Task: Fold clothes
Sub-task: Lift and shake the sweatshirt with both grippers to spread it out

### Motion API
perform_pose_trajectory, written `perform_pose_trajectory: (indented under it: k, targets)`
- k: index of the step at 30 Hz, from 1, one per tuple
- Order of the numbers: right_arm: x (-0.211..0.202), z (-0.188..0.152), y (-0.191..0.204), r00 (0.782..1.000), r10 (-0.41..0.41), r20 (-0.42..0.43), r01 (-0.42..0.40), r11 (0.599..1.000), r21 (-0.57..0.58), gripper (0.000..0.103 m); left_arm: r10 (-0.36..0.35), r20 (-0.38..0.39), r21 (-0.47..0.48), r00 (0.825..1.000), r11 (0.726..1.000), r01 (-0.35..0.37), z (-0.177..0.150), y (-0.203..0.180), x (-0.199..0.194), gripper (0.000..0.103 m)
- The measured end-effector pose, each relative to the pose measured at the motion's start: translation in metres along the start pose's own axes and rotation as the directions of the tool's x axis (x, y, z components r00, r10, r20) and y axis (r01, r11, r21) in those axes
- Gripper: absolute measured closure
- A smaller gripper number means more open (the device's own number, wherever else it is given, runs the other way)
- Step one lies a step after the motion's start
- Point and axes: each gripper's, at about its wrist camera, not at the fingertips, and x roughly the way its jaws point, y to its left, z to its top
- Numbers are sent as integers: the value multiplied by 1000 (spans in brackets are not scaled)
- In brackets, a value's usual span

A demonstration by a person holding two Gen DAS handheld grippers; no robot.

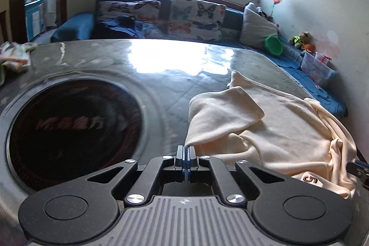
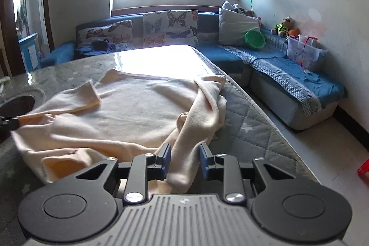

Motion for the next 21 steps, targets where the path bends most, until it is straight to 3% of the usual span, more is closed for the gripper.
perform_pose_trajectory:
  k: [7, 13, 21]
  targets:
    - [28, -2, 28, 996, 44, -72, -48, 998, -46, 70, 53, 32, -61, 998, 997, -51, -12, 33, -28, 101]
    - [38, 4, 83, 991, 115, -65, -123, 984, -130, 70, 134, 65, -121, 989, 985, -126, -22, 71, -55, 101]
    - [56, 19, 167, 971, 230, -70, -240, 943, -229, 70, 265, 80, -249, 961, 939, -238, -38, 142, -91, 101]
